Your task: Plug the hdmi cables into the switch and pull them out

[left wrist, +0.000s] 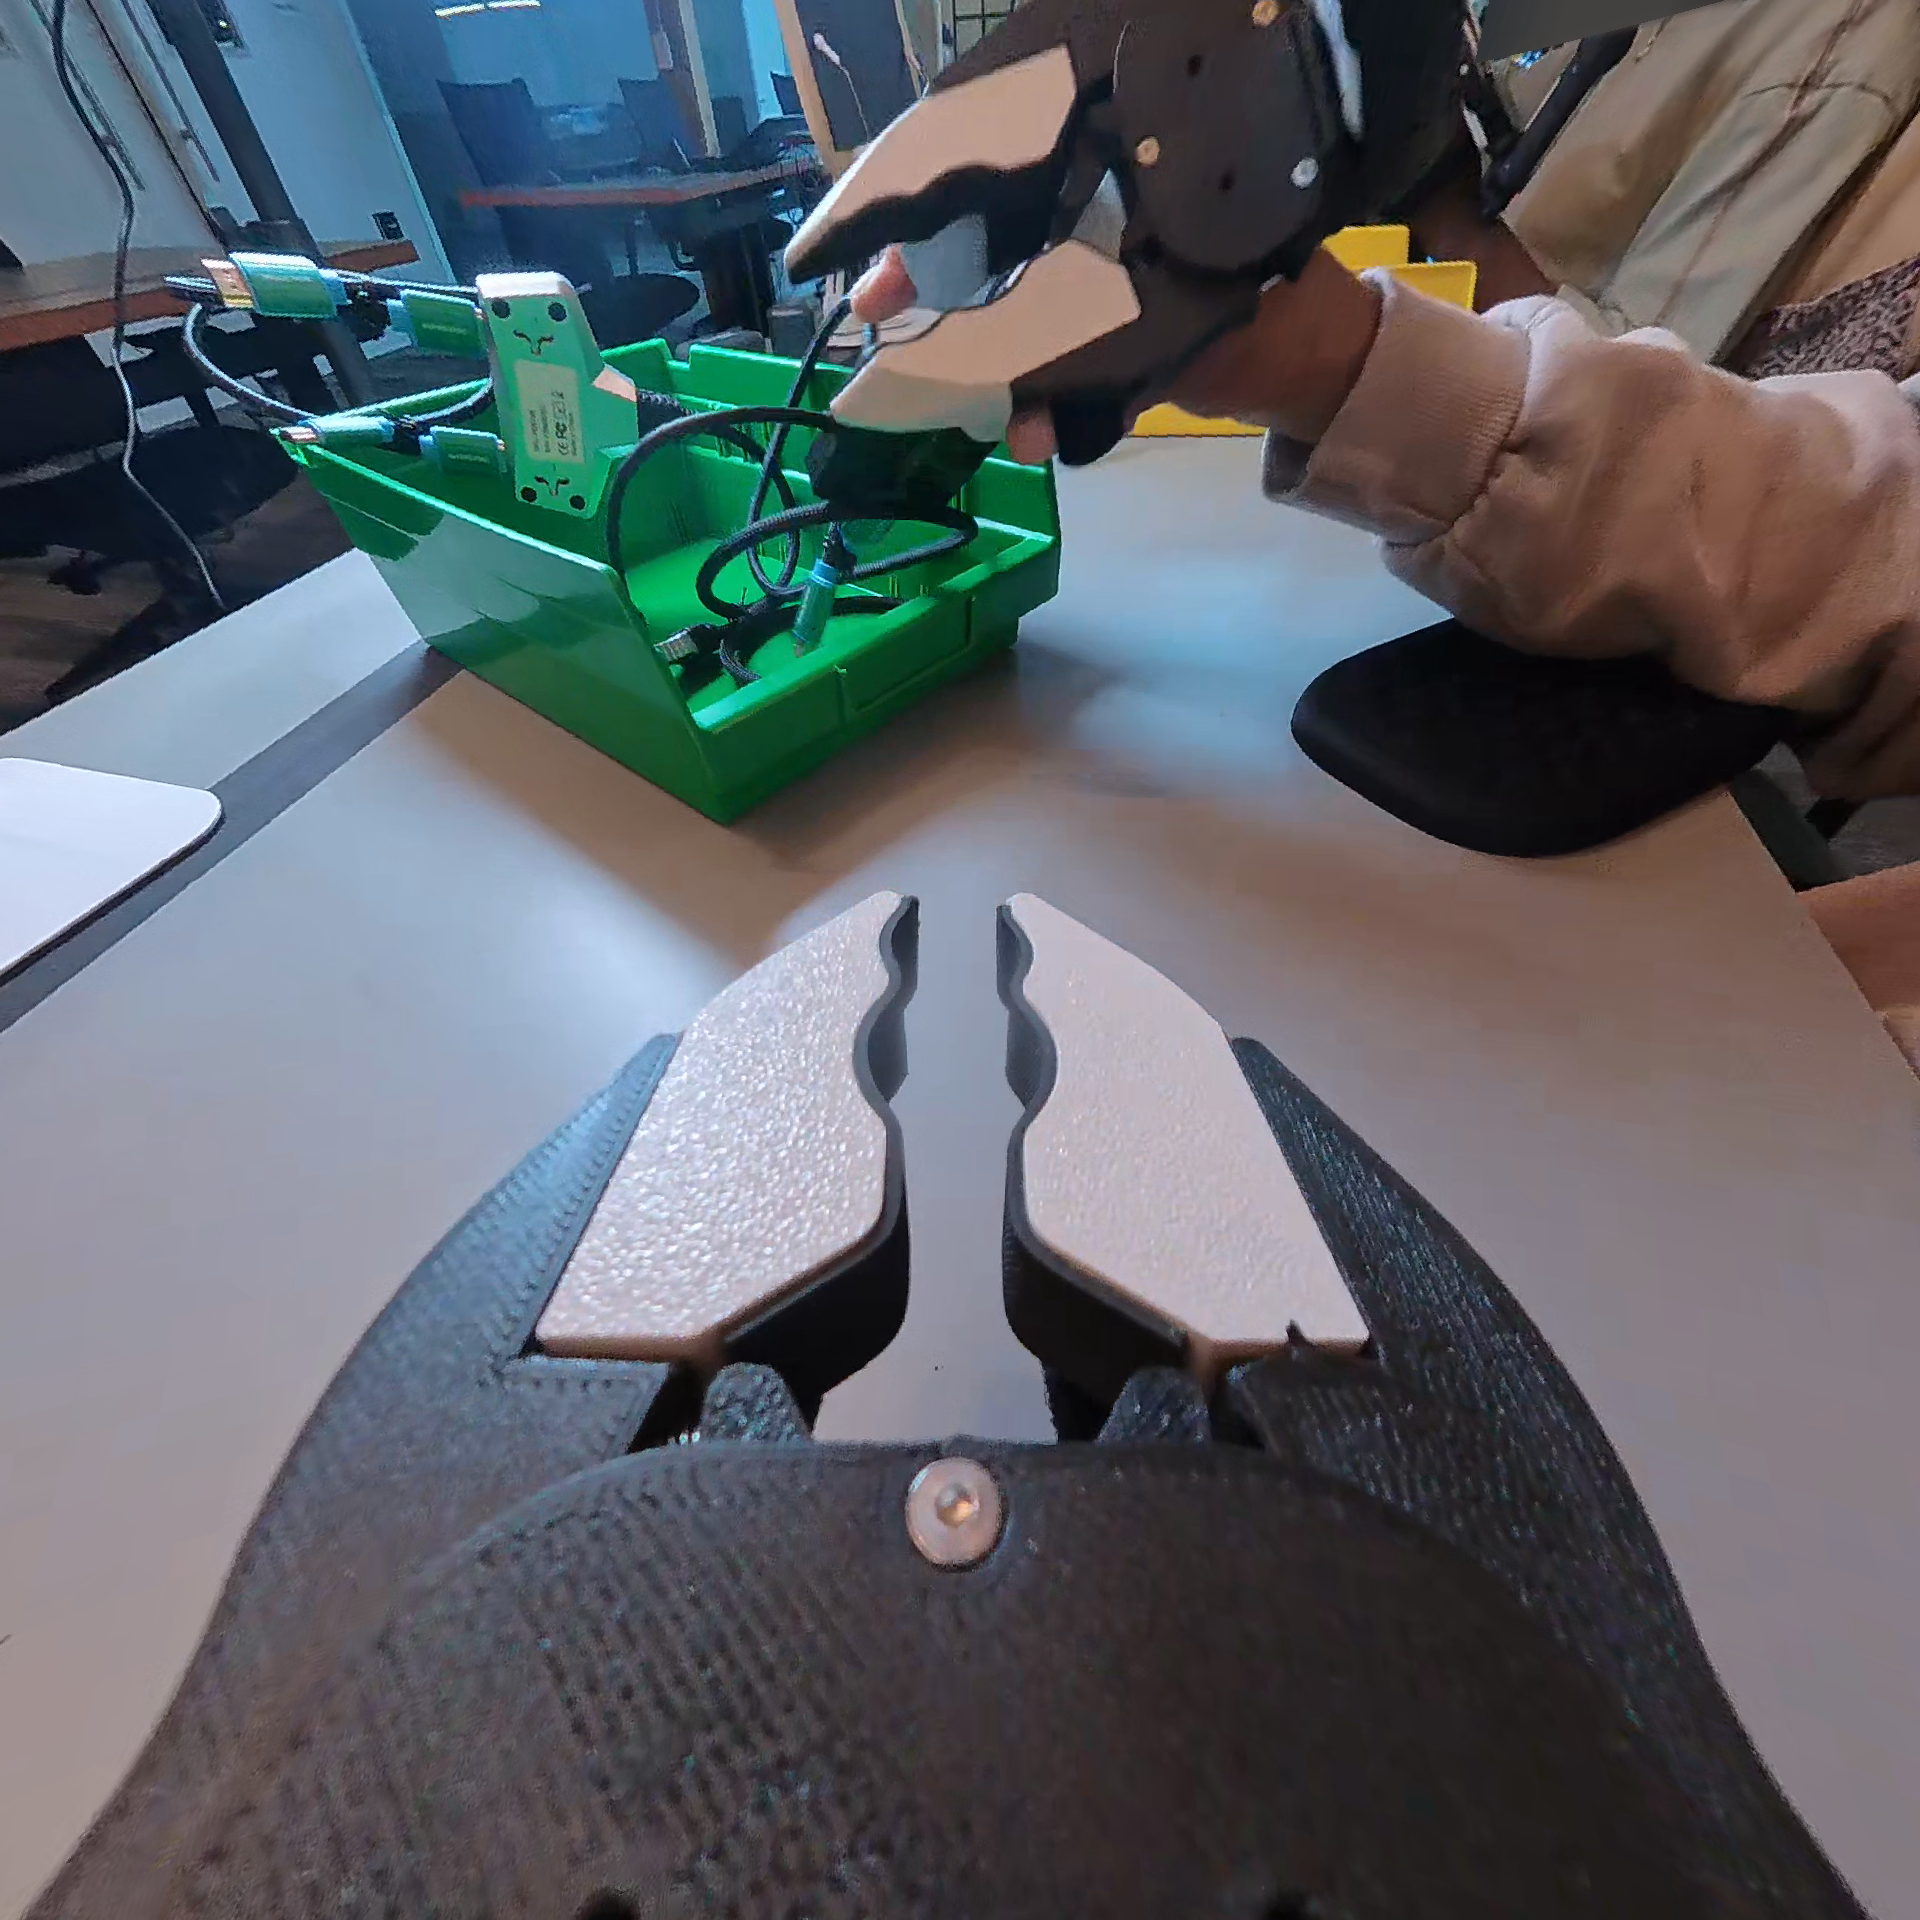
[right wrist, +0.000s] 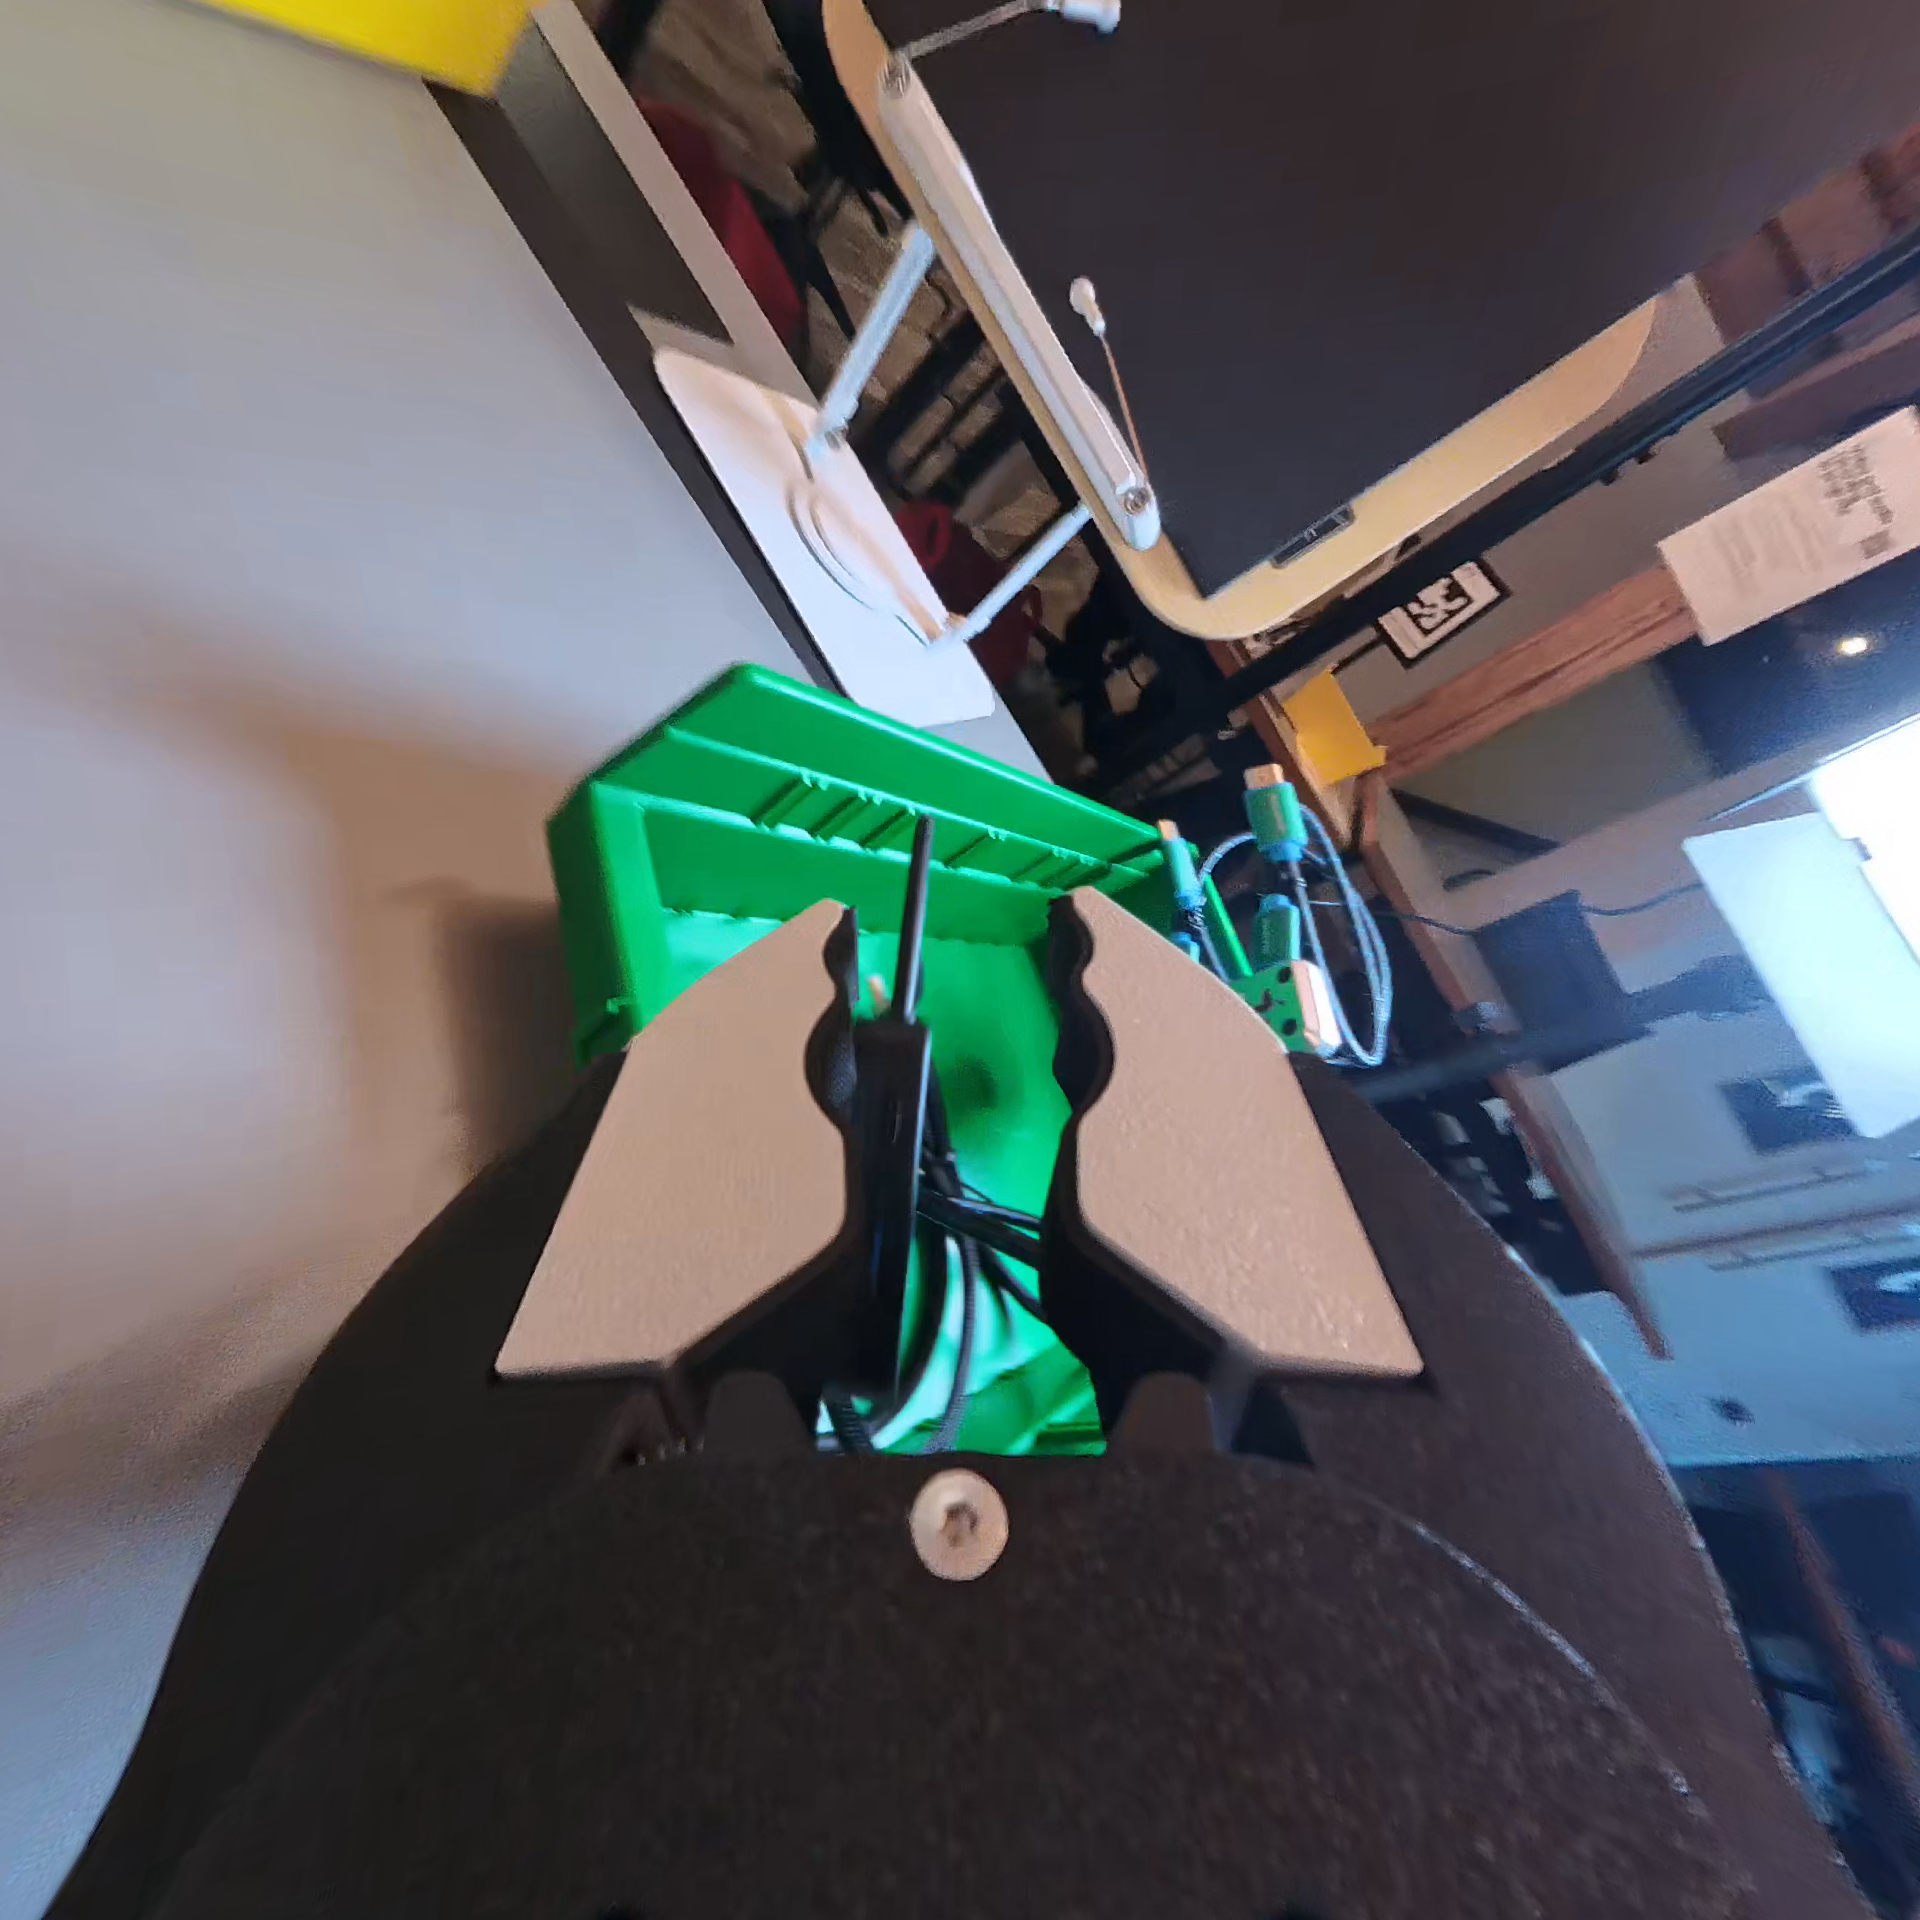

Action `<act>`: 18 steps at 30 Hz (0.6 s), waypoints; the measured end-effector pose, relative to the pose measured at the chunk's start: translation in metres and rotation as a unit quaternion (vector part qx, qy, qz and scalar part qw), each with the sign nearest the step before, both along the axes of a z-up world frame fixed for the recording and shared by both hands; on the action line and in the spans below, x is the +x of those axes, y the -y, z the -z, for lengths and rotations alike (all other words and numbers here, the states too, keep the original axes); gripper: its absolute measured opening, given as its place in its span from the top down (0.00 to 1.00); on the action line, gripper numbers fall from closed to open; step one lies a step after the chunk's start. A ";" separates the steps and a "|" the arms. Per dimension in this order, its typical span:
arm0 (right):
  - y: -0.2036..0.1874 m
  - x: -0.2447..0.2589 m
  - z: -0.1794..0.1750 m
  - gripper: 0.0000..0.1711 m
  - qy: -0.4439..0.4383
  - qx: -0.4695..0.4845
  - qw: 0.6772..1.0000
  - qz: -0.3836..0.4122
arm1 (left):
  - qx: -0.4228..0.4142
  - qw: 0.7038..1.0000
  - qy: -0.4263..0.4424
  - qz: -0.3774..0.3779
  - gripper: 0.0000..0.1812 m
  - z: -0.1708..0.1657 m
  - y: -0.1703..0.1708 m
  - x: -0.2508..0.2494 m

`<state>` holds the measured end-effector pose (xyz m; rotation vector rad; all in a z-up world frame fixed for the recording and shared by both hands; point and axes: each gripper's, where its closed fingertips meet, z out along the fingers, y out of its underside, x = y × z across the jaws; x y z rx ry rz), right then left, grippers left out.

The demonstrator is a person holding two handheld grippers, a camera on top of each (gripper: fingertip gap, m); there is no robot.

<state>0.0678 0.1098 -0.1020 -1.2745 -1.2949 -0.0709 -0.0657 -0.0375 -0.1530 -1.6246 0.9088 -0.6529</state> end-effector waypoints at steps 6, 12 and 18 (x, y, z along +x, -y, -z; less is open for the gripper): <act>0.015 0.000 -0.006 0.79 -0.047 -0.064 0.997 -0.018 | -0.004 1.000 -0.021 -0.001 0.92 0.008 -0.001 0.001; 0.007 0.012 0.002 0.80 -0.057 -0.121 0.991 0.012 | -0.004 0.999 -0.039 -0.003 0.93 0.014 -0.002 0.000; 0.005 0.018 0.008 0.82 -0.066 -0.169 0.983 0.029 | 0.013 0.998 -0.027 -0.052 0.95 0.003 -0.012 -0.014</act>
